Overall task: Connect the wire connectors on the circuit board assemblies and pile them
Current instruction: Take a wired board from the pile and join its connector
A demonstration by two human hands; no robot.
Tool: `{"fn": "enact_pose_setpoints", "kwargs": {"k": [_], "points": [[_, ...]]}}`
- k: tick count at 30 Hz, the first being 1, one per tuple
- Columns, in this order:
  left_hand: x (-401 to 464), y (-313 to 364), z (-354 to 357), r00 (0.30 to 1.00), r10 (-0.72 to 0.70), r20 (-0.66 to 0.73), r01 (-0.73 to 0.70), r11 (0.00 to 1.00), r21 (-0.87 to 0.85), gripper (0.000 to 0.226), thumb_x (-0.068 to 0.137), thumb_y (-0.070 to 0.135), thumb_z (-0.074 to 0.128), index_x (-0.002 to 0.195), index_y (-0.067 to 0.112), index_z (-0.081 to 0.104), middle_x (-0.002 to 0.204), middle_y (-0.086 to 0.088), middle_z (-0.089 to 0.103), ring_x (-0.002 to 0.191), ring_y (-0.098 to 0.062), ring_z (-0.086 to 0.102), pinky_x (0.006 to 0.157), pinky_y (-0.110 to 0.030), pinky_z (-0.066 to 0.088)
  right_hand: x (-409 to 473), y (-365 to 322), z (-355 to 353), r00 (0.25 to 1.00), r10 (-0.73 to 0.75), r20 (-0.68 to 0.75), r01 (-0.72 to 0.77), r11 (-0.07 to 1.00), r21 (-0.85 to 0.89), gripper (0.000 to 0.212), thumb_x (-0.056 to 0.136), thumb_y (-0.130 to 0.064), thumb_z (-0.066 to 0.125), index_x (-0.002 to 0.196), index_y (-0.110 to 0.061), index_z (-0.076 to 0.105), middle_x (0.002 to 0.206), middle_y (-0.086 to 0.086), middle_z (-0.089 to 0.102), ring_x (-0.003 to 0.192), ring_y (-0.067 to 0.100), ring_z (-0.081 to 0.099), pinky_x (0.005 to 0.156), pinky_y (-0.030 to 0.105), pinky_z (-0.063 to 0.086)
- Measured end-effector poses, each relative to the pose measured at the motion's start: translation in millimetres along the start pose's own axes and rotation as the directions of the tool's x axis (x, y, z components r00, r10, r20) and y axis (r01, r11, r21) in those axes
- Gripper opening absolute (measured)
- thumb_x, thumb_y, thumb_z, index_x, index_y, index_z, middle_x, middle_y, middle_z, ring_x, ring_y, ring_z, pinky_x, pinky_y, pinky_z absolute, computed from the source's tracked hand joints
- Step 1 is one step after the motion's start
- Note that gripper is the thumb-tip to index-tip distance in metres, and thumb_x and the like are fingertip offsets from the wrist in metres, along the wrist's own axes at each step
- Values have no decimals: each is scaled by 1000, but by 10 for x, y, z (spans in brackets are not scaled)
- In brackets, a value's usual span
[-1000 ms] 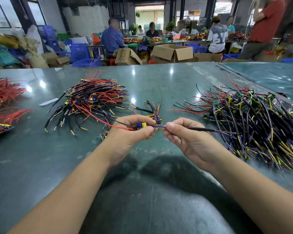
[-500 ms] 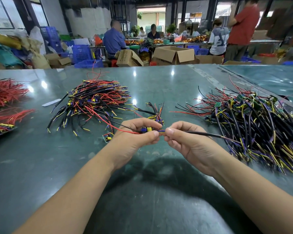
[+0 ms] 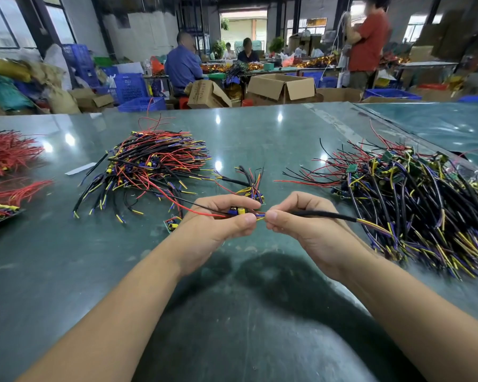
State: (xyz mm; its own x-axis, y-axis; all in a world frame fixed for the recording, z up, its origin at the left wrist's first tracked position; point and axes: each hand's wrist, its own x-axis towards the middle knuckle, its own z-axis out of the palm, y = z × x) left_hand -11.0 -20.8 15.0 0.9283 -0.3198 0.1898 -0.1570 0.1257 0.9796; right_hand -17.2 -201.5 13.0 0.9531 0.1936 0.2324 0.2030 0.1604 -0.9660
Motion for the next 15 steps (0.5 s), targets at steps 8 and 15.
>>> {"fn": "enact_pose_setpoints", "kwargs": {"k": [8, 15], "points": [[22, -56, 5, 995, 46, -85, -34, 990, 133, 20, 76, 2, 74, 82, 21, 77, 69, 0, 66, 69, -12, 60, 71, -21, 54, 43, 38, 57, 987, -88, -134, 52, 967, -250, 22, 77, -3, 74, 63, -14, 62, 69, 15, 63, 66, 18, 55, 65, 32, 42], [32, -4, 42, 997, 41, -62, -43, 999, -25, 17, 71, 11, 76, 82, 23, 77, 74, 2, 69, 68, -6, 60, 69, -16, 51, 33, 14, -2, 992, 100, 78, -119, 944, 309, 16, 68, -5, 69, 57, -16, 68, 65, 1, 67, 61, 8, 64, 64, 16, 52]]}}
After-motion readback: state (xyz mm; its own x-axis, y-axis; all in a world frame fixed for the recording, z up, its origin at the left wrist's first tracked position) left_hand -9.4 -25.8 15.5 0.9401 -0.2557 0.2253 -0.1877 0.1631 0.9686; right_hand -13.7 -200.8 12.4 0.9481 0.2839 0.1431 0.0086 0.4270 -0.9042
